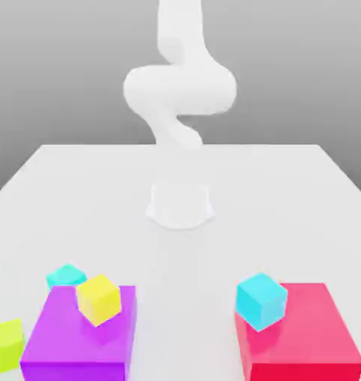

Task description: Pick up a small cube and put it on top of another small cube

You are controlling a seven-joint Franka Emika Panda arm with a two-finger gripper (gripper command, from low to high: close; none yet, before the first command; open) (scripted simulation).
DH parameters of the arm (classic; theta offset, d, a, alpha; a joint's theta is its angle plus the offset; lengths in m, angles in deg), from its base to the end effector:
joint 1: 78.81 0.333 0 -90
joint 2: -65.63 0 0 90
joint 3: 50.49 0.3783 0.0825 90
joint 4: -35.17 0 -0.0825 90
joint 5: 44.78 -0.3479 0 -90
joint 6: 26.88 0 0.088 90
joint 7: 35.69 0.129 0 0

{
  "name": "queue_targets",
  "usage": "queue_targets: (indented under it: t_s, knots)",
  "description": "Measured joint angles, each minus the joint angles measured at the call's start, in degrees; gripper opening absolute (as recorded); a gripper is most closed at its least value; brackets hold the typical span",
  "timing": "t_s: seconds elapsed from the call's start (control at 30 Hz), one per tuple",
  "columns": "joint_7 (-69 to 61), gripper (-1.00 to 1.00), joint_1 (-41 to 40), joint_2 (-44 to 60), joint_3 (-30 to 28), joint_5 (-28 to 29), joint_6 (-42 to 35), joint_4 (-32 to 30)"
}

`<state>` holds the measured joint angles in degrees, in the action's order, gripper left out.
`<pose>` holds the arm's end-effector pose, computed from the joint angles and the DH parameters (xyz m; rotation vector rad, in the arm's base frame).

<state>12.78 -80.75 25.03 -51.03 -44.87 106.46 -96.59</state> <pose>0.3174 -0.0153 0.7128 -2.4273 1.1576 -0.9502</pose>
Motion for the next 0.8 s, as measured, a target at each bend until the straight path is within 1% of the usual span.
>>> queue_targets:
  t_s: [0.47,0.8]
  knots:
    - [14.72,0.00,-9.38,29.40,-4.89,-0.79,8.71,0.14]
    - [22.91,0.00,-15.72,50.32,-8.84,-4.47,14.78,0.26]
